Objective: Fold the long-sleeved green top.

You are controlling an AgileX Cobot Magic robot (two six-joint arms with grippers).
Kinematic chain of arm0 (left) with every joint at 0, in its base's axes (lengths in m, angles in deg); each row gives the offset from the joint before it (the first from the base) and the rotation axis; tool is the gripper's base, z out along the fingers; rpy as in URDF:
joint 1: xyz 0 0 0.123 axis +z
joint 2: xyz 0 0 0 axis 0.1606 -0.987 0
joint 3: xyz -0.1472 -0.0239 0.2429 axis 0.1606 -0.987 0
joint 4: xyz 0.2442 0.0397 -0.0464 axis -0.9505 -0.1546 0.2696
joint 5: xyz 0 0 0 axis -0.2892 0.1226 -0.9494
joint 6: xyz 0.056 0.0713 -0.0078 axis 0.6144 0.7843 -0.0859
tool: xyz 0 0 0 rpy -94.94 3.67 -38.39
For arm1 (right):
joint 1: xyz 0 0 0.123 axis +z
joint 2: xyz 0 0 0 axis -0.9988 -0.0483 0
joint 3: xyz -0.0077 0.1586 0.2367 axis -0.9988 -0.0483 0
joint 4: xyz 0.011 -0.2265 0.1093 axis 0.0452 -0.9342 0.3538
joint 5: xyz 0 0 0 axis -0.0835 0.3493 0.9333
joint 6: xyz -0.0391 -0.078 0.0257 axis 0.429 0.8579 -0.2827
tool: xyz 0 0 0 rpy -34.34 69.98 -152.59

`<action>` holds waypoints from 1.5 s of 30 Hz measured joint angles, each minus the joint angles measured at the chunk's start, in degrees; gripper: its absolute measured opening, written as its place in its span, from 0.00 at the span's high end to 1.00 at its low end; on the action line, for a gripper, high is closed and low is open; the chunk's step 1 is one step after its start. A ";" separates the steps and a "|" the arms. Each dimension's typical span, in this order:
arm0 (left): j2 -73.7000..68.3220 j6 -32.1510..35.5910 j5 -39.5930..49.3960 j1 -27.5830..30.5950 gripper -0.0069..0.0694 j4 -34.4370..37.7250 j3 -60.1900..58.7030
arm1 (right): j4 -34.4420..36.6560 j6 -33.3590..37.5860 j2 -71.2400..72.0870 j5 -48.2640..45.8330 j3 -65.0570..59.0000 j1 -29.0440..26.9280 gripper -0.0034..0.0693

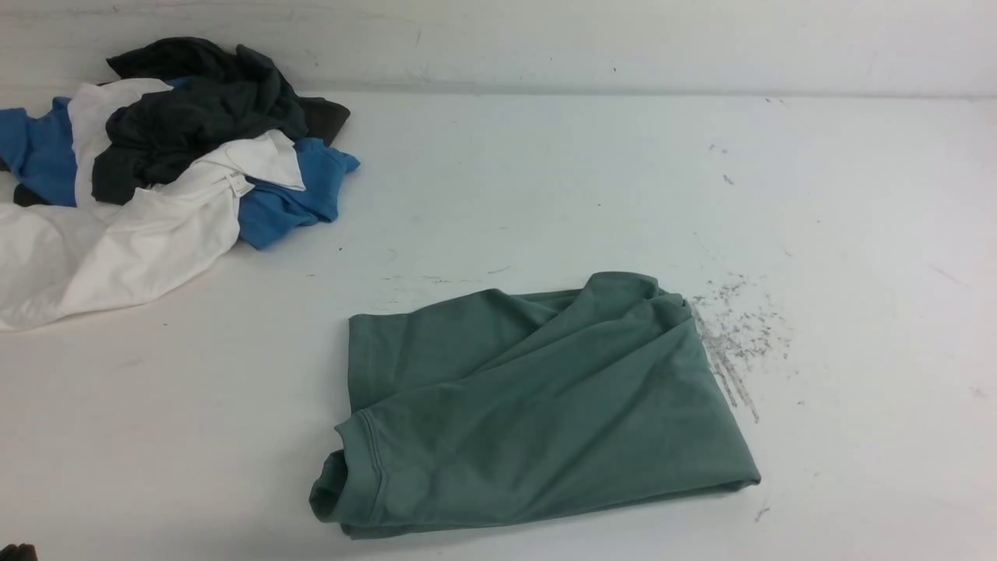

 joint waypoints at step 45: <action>0.00 0.00 0.00 -0.61 0.91 0.00 0.00 | -0.45 1.14 0.00 -0.06 0.00 -1.15 0.97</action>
